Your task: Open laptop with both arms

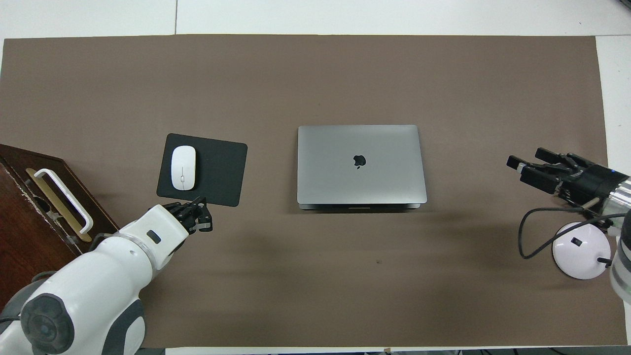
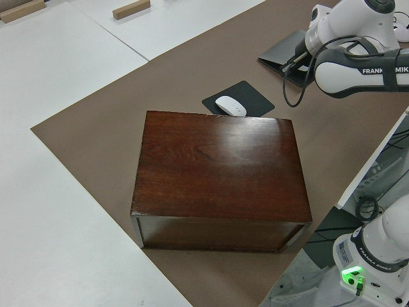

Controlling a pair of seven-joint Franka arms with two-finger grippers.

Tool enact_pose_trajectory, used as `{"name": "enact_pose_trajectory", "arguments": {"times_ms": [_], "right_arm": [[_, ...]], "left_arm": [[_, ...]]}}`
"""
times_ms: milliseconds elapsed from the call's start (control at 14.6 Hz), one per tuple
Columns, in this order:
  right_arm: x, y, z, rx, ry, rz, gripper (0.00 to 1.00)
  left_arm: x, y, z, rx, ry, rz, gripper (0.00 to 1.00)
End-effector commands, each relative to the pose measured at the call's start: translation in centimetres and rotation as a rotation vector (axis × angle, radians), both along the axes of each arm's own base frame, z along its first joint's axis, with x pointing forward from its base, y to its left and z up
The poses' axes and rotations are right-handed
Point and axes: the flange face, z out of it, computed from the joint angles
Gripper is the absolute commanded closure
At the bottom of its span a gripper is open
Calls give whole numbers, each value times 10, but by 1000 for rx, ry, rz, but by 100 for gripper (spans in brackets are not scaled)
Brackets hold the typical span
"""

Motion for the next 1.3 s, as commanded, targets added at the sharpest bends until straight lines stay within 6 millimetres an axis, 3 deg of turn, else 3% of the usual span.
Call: {"name": "enact_pose_trajectory", "arguments": {"times_ms": [0, 274, 685, 891, 1234], "right_arm": [[-8, 34, -5, 60, -25, -51, 0], [-18, 86, -14, 163, -25, -167, 0], [-51, 171, -33, 417, 87, -397, 0], [-64, 189, -42, 543, 154, -496, 0], [-84, 212, -53, 582, 242, -608, 0]], "left_arm": [[-20, -13, -18, -20, -35, -24, 100], [-28, -29, -44, -36, -85, -60, 100], [-35, -66, -93, -68, -153, -119, 100], [-41, -78, -106, -77, -176, -150, 100], [-51, -94, -124, -81, -191, -193, 100]]}}
